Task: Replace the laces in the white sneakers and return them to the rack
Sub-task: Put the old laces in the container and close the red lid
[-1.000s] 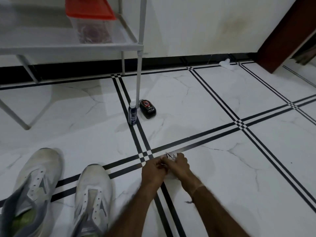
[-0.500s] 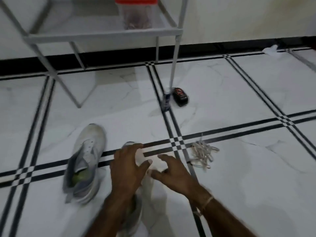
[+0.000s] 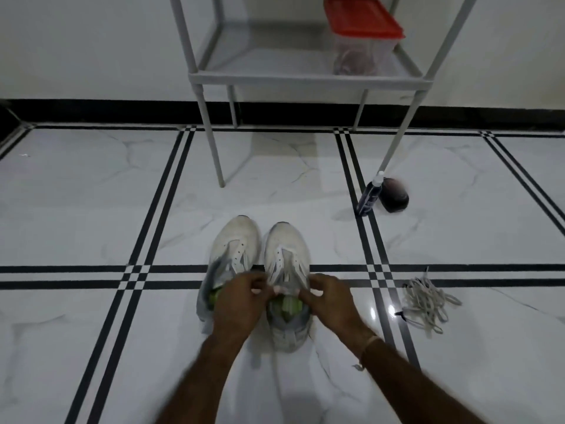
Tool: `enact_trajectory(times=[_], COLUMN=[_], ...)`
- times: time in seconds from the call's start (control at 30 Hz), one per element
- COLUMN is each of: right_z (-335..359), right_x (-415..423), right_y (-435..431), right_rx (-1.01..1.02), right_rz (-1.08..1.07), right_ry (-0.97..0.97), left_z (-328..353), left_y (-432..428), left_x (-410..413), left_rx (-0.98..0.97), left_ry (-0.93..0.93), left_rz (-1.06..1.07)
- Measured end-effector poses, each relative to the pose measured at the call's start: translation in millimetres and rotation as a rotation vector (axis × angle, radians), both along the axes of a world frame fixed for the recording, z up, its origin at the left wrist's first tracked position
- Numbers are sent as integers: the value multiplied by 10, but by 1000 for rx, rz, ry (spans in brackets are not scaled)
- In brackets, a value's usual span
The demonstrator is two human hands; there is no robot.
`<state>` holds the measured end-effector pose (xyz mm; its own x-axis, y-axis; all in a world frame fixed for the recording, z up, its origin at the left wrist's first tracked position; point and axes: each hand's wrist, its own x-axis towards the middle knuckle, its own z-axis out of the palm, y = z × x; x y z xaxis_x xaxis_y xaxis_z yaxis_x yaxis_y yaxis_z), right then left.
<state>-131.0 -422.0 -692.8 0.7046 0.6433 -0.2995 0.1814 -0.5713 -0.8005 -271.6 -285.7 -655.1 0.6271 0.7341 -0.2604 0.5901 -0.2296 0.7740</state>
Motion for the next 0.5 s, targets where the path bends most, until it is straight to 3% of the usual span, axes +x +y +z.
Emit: enact_trajectory(times=[0.1,0.13,0.27,0.5], right_z=[-13,-9,-15,-41], right_x=[150,167,111,-191], right_y=[163,211,371,679], right_rx=[45,65,123,189], right_rz=[-35,-45,-11,57], right_ry=[-13,2,34,137], left_z=[126,84,-150,-313], left_y=[311,442,731,603], left_x=[-71,-145,-372,-741], left_rx=[403,406,-5,41], left_ry=[140,184,316,177], left_rz=[178,232,293,435])
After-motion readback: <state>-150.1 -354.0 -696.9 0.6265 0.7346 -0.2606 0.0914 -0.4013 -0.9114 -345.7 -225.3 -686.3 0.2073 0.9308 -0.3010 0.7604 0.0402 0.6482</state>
